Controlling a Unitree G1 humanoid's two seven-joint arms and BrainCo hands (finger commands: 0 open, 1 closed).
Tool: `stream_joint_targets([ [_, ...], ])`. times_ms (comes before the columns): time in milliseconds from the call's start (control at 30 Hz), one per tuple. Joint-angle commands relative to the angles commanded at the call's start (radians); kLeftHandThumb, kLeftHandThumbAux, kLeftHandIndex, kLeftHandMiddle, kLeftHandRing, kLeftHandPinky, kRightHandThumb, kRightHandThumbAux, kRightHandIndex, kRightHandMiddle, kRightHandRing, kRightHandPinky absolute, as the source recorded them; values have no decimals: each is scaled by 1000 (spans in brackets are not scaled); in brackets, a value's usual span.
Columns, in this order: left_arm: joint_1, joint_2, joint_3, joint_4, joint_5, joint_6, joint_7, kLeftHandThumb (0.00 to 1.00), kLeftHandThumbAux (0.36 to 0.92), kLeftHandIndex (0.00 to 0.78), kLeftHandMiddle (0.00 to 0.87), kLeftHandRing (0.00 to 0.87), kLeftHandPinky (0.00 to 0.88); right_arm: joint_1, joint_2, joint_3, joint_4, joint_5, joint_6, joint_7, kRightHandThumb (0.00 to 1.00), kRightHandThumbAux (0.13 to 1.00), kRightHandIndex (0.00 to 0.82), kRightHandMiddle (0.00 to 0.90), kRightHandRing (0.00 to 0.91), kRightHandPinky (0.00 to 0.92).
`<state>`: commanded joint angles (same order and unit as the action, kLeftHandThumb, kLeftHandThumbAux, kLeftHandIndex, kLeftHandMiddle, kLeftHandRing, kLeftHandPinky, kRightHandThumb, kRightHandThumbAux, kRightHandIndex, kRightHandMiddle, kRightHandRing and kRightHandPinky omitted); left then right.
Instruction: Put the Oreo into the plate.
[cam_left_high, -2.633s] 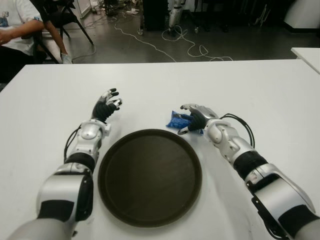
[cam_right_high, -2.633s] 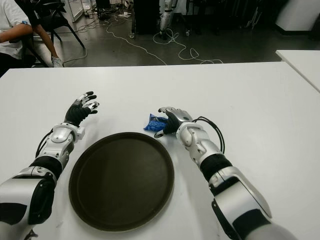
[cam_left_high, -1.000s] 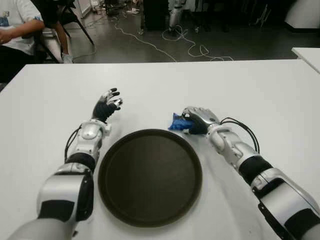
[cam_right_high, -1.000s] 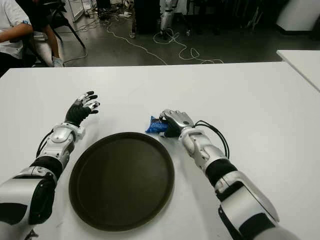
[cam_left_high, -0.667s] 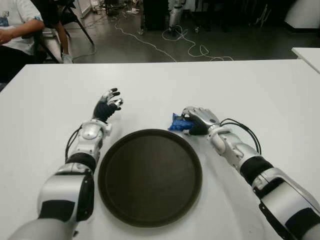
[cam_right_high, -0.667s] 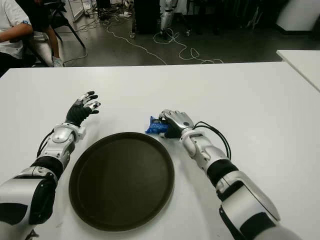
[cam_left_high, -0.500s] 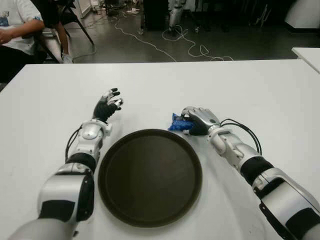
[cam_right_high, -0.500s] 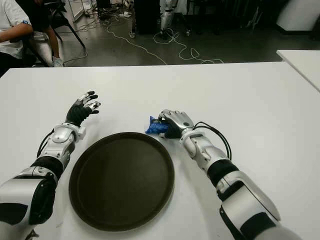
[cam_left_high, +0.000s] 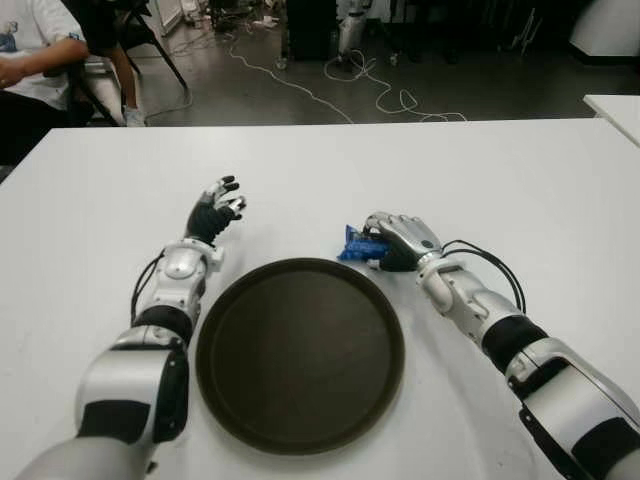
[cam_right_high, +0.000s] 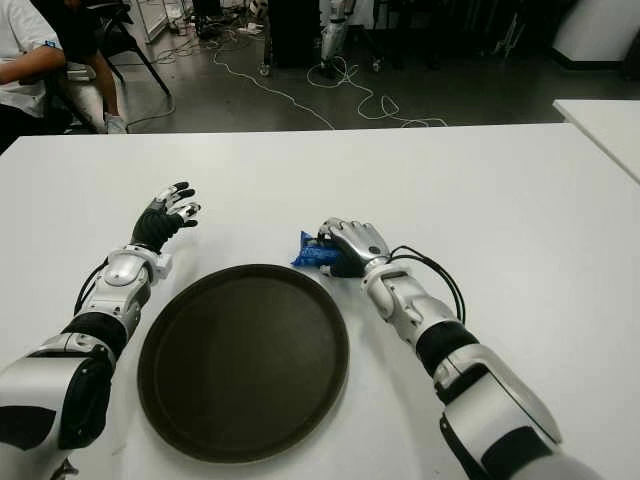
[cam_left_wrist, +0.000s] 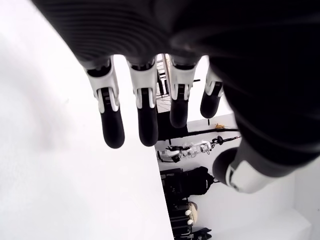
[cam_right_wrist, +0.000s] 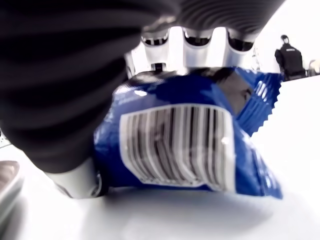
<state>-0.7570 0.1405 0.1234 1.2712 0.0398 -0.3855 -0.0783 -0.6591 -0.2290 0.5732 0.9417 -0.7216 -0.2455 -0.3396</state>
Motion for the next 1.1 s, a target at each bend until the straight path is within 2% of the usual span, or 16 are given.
stream_joint_targets([
  [200, 0, 1, 0, -1, 0, 2, 0, 208, 640, 49, 142, 186, 251, 8, -3, -25, -36, 16, 11, 10, 695, 732, 427, 696, 698, 681],
  [600, -1, 2, 0, 2, 0, 5, -2, 190, 648, 48, 134, 183, 248, 57, -4, -114, -172, 50, 52, -15, 699, 729, 431, 728, 735, 725],
  [767, 1, 3, 1, 3, -1, 0, -7, 198, 635, 49, 137, 184, 250, 87, 0, -155, -215, 54, 6, -104, 699, 729, 433, 741, 748, 737],
  [1100, 2, 4, 3, 2, -4, 1, -11, 198, 634, 54, 139, 182, 244, 101, 8, -208, -225, 62, -77, -220, 699, 729, 433, 751, 758, 754],
])
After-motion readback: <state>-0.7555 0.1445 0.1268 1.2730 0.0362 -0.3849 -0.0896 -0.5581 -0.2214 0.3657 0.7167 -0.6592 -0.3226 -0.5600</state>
